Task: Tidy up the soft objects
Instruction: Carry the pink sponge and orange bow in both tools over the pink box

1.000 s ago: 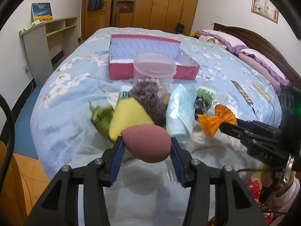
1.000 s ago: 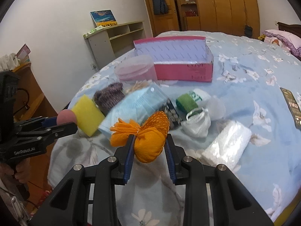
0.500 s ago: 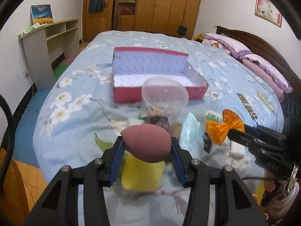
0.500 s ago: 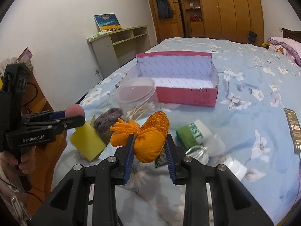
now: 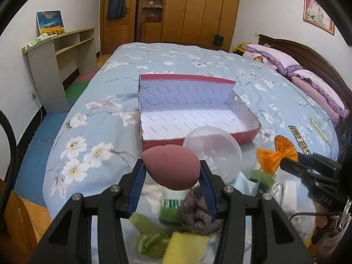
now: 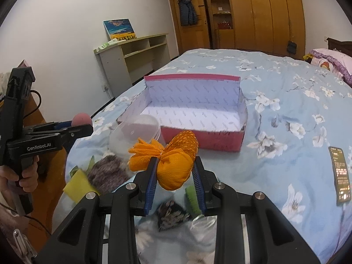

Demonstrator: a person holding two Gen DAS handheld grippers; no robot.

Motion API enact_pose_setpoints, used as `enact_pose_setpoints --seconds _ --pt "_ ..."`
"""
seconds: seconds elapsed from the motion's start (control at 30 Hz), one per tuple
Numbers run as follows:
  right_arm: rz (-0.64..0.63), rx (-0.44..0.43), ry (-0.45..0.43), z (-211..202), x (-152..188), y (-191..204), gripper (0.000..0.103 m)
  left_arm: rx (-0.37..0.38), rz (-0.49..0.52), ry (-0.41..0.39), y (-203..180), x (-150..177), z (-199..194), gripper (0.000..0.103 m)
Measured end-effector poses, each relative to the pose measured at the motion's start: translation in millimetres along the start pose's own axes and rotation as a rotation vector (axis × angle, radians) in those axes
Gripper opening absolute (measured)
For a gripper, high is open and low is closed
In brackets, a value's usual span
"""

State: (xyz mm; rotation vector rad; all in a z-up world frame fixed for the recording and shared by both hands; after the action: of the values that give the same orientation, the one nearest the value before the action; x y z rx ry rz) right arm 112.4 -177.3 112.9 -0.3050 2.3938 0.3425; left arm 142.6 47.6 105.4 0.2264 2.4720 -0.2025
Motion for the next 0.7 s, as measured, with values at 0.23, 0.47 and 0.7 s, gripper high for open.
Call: enact_pose_setpoints --seconds 0.23,0.47,0.7 --pt "-0.011 0.034 -0.01 10.8 -25.1 -10.0 0.032 0.001 -0.006 -0.002 6.0 -29.1 15.0 0.05" --pt "-0.012 0.064 -0.014 25.7 -46.6 -20.7 0.032 -0.009 -0.001 -0.001 7.2 -58.5 36.4 0.051" --pt "0.01 0.092 -0.01 42.9 -62.3 -37.0 0.032 -0.011 0.015 0.02 3.4 -78.0 61.8 0.051"
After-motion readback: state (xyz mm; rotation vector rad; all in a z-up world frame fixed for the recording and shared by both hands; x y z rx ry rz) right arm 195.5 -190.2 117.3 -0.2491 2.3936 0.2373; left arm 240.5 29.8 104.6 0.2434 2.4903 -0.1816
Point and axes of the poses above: each gripper's, at about its wrist camera, not at the fingertips, and z roughly the way its jaws point, y to its left, x to its underside, the point moved 4 cm from there along z, roughly the way its jaws point, and after that the axes turned 8 degrees about y, right-handed, at the moved point
